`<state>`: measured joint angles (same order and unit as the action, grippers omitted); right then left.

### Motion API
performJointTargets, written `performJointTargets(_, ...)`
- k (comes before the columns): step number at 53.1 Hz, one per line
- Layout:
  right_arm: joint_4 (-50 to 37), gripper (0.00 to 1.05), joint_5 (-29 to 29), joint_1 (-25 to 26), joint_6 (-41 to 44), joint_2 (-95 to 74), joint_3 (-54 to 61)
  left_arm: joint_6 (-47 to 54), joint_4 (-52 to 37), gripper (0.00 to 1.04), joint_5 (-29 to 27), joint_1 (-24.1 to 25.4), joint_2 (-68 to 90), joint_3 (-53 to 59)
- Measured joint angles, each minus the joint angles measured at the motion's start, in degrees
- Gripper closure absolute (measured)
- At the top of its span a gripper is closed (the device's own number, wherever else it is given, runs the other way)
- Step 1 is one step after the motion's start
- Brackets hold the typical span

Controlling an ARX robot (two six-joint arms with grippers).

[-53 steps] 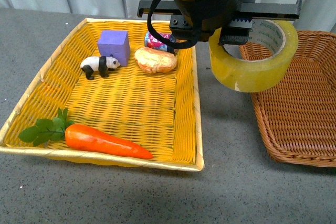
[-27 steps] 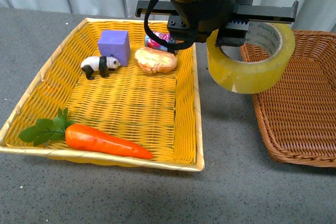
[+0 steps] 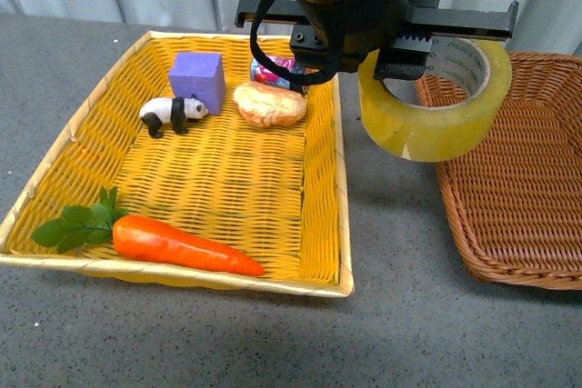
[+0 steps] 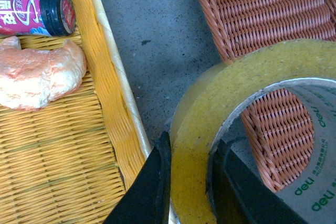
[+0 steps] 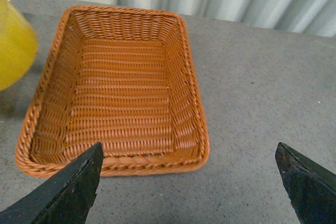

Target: Move tape to another basket

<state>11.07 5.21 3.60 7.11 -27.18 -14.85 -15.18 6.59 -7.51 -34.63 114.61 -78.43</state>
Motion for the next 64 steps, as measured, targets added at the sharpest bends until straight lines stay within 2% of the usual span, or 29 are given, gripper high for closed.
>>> performJointTargets(6, -3.6, 0.09, -8.4, 4.2, 2.8, -11.1, -6.2, 0.0, 0.0, 0.88, 0.0, 0.0, -0.1, 0.0)
performJointTargets(11, -5.2, 0.09, -12.8, 4.8, 5.8, -20.2, -11.4, 0.0, 0.0, 0.88, 0.0, 0.0, -0.1, 0.0)
performJointTargets(19, -4.0, 0.09, -17.0, 4.4, 9.3, -32.9, -19.5, 0.0, 0.0, 0.88, -0.1, 0.0, -0.1, 0.0)
performJointTargets(30, 3.6, 0.09, -22.1, 1.5, 14.0, -49.6, -34.1, 0.0, 0.0, 0.88, 0.0, -0.1, -0.1, 0.0)
performJointTargets(46, 13.5, 0.09, -26.0, -3.1, 19.5, -66.3, -51.5, 0.0, 0.0, 0.88, -0.1, -0.1, -0.1, 0.0)
performJointTargets(64, 20.4, 0.09, -25.4, -6.6, 25.5, -75.7, -62.4, 0.0, 0.0, 0.88, 0.0, -0.1, -0.1, 0.0)
